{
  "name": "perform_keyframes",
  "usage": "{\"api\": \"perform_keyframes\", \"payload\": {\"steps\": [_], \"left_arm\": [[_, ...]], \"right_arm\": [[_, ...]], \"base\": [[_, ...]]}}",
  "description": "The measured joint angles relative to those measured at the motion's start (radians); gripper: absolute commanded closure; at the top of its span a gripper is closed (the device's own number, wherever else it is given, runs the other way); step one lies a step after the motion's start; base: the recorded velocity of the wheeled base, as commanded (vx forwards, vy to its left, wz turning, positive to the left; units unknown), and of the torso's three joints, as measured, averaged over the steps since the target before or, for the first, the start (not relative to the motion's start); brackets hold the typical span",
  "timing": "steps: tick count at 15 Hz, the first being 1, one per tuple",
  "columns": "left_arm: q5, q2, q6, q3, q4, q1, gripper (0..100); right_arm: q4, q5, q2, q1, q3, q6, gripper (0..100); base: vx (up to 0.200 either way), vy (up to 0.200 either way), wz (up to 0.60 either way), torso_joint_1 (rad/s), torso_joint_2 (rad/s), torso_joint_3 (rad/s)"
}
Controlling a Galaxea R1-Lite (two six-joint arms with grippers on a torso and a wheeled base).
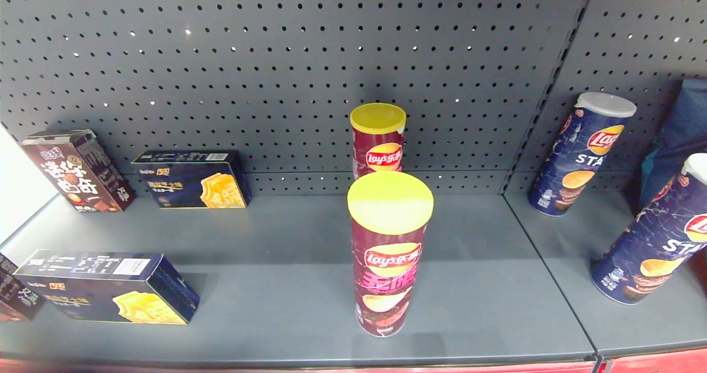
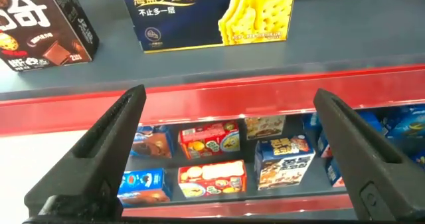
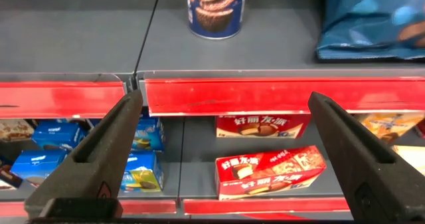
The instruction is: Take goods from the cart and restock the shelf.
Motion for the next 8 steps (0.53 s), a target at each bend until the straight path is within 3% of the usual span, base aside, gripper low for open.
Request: {"api": "perform_keyframes", "payload": {"steps": [1, 8], "left_arm": [[0.0, 0.0, 0.001, 0.0, 0.0, 0.0, 0], [-0.002, 0.0, -0.007, 0.0, 0.001, -0.001, 0]], "right_arm": [[0.0, 0.0, 0.0, 0.0, 0.0, 0.0, 0], [0.0, 0.0, 0.0, 0.0, 0.0, 0.0, 0]], "base": [[0.0, 0.2, 0.0, 0.002, 0.01, 0.002], [0.0, 0.0, 0.0, 0.0, 0.0, 0.0]]}}
